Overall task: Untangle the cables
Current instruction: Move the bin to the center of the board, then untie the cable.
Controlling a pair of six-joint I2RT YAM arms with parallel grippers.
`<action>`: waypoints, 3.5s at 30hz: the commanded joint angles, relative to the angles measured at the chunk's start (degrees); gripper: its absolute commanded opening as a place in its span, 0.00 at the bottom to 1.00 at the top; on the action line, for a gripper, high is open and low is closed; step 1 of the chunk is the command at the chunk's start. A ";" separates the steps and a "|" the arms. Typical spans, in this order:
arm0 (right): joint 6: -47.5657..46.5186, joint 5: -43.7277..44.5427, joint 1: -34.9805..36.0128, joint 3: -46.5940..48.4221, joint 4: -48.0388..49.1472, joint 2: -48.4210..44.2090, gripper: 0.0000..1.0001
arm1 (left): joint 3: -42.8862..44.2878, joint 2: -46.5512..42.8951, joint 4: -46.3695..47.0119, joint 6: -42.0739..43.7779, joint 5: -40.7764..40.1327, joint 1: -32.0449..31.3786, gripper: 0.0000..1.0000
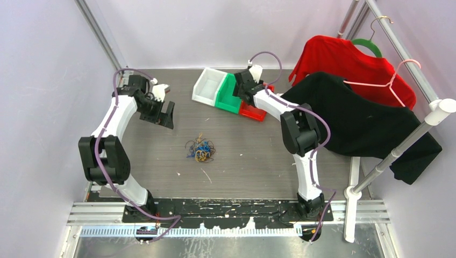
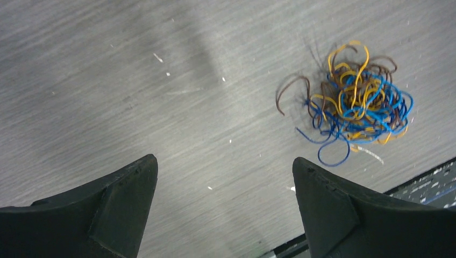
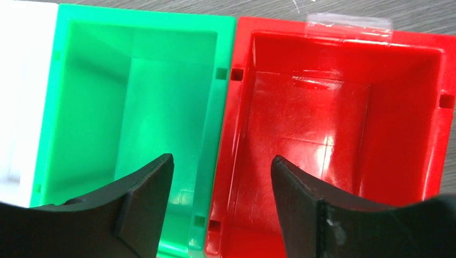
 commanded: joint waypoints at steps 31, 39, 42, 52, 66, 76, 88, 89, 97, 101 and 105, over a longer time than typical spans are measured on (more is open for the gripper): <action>-8.30 -2.84 5.39 -25.90 6.96 -20.84 0.23 | -3.24 -11.26 -15.10 14.47 9.55 -2.01 0.95; -8.80 -0.28 9.09 -28.28 6.83 -28.04 0.80 | -5.03 -11.66 -17.37 17.80 11.64 -3.50 0.94; -8.14 -1.69 13.04 -30.02 7.54 -31.68 0.84 | -7.09 -11.92 -16.75 18.82 13.41 -4.88 0.91; -1.32 -3.64 17.55 -40.55 5.28 -44.37 0.81 | -17.83 -12.45 -3.08 17.39 3.72 -20.21 0.80; 4.53 -2.00 15.31 -47.48 -0.64 -55.57 1.00 | -18.57 -3.76 6.31 16.94 -0.42 -25.13 0.52; 3.84 -7.09 15.30 -46.63 1.38 -54.54 0.89 | -22.50 -6.20 11.77 17.32 0.35 -25.97 0.27; -0.32 -10.33 20.31 -44.04 6.80 -51.28 0.90 | -11.57 -10.30 -4.82 12.29 -4.27 -25.98 0.00; -1.14 -10.29 21.42 -44.01 8.21 -50.90 0.91 | -10.44 -11.05 -6.58 11.10 -4.07 -25.98 0.00; -9.08 -13.94 30.36 -50.37 31.67 -50.16 1.00 | -3.55 -16.17 -15.16 3.94 1.89 -25.97 0.00; -10.11 -14.91 32.15 -50.72 36.59 -49.09 1.00 | 0.08 -16.92 -19.25 1.82 5.74 -25.98 0.00; -9.85 -16.64 33.77 -50.47 39.84 -47.75 1.00 | 2.21 -17.49 -21.17 0.16 8.77 -25.98 0.00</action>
